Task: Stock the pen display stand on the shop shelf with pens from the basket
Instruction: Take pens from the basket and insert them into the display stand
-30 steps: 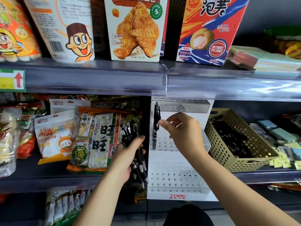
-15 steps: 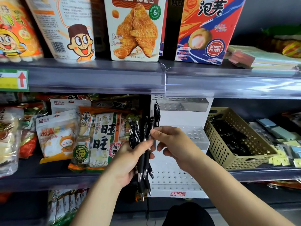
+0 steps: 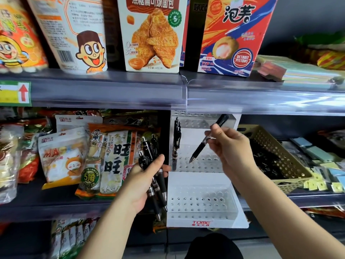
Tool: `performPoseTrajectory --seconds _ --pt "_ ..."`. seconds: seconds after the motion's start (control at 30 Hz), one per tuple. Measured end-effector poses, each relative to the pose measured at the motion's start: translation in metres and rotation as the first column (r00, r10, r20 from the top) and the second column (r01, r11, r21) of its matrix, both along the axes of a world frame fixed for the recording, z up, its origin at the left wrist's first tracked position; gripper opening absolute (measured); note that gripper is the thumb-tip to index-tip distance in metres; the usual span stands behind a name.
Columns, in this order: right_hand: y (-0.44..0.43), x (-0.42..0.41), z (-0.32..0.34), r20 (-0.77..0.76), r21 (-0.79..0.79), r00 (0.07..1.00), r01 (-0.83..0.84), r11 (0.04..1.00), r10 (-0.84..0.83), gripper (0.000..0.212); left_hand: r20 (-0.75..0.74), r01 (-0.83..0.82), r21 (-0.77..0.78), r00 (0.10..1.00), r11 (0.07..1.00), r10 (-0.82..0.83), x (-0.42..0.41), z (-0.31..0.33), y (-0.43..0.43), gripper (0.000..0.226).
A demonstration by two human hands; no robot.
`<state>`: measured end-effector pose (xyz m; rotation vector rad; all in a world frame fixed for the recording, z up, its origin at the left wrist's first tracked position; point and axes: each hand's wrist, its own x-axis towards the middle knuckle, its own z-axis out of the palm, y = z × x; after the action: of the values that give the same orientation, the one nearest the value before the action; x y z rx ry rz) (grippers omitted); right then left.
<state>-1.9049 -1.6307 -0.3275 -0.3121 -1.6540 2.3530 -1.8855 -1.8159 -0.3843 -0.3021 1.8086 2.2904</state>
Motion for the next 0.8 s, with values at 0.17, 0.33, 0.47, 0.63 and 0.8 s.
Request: performPoseTrajectory --seconds 0.17,0.33,0.47,0.63,0.8 --pt "0.002 -0.016 0.004 -0.029 -0.095 0.999 0.034 0.995 -0.037 0.013 0.004 -0.054 -0.010 0.999 0.998 0.054 -0.011 -0.012 0.001 0.026" --pt "-0.014 -0.030 0.002 -0.080 0.104 0.997 0.003 0.995 0.005 0.016 0.040 -0.110 0.081 0.993 0.991 0.107 -0.019 -0.022 0.005 0.022" --pt "-0.022 -0.040 -0.005 -0.101 0.381 0.994 0.069 0.922 -0.033 0.017 -0.003 -0.129 0.029 0.992 0.991 0.129 -0.023 -0.024 0.010 0.016" --pt "-0.029 -0.050 -0.014 -0.125 0.497 0.991 0.111 0.861 -0.056 0.012 -0.059 -0.121 -0.050 0.991 0.991 0.118 -0.027 -0.029 0.011 0.019" --pt "-0.036 -0.054 -0.015 -0.174 0.686 0.983 0.161 0.710 -0.054 0.009 -0.092 -0.155 -0.066 0.985 0.986 0.149 -0.030 -0.030 0.011 0.016"
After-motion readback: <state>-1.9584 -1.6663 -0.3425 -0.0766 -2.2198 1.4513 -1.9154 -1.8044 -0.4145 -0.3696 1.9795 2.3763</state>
